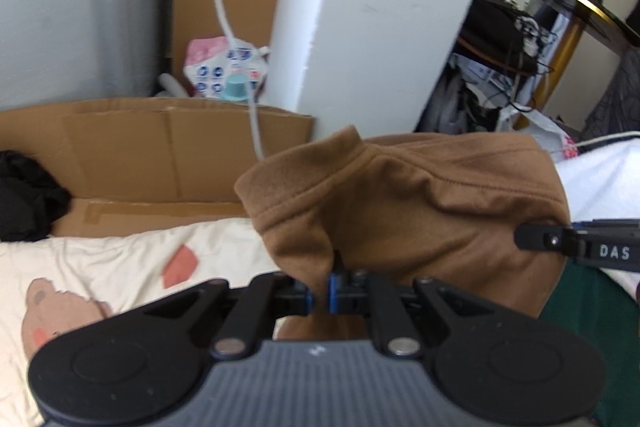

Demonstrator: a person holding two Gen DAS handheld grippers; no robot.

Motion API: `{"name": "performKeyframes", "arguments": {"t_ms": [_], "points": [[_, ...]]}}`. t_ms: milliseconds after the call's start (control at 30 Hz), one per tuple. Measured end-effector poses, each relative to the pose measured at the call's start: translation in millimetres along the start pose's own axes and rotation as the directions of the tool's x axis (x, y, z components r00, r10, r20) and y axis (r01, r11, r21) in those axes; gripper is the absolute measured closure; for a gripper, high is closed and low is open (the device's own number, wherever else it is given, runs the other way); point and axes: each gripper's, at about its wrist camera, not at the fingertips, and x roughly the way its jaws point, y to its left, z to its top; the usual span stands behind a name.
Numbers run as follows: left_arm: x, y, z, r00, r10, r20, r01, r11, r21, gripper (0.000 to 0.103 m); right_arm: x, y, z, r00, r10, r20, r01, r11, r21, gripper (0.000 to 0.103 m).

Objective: Fold clothes
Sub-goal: 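Carry the held bundle with both grippers toward the cardboard beside the bed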

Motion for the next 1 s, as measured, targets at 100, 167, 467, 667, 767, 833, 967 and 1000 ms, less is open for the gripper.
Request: {"name": "performKeyframes", "arguments": {"t_ms": [100,167,467,667,767,833,967,1000], "points": [[7.6,-15.8,-0.7,1.000,-0.022,0.001,0.022,1.000,0.014,0.095,-1.1,-16.1,-2.4,1.000,-0.027,-0.004,0.027,0.999,0.025,0.084],[12.8,-22.0,0.1,0.999,-0.032,0.001,0.032,0.999,0.013,0.095,-2.2,-24.0,-4.2,0.999,-0.040,-0.004,0.040,0.999,0.036,0.084],[30.1,-25.4,8.7,0.997,-0.072,0.020,0.073,0.997,-0.011,0.095,-3.0,-52.8,-6.4,0.998,-0.060,0.009,0.059,0.994,0.088,0.084],[52.1,-28.6,10.4,0.997,-0.070,0.012,0.070,0.997,-0.018,0.095,6.1,-56.0,-2.6,0.997,-0.083,0.000,0.083,0.991,0.105,0.084],[63.4,-27.8,12.9,0.998,-0.061,0.017,0.062,0.998,-0.014,0.095,13.5,-58.1,0.4,0.996,-0.092,-0.006,0.092,0.989,0.113,0.084],[70.3,-27.6,14.5,0.998,-0.057,0.021,0.057,0.998,-0.004,0.095,21.2,-60.0,3.0,0.995,-0.100,-0.011,0.101,0.988,0.116,0.084],[92.6,-28.6,16.7,0.999,-0.046,0.022,0.045,0.999,0.023,0.095,36.1,-60.7,6.9,0.993,-0.113,-0.022,0.114,0.989,0.098,0.084],[98.9,-28.6,16.7,0.999,-0.044,0.016,0.044,0.999,0.023,0.095,40.7,-61.0,7.9,0.993,-0.116,-0.026,0.118,0.989,0.093,0.084]]}}
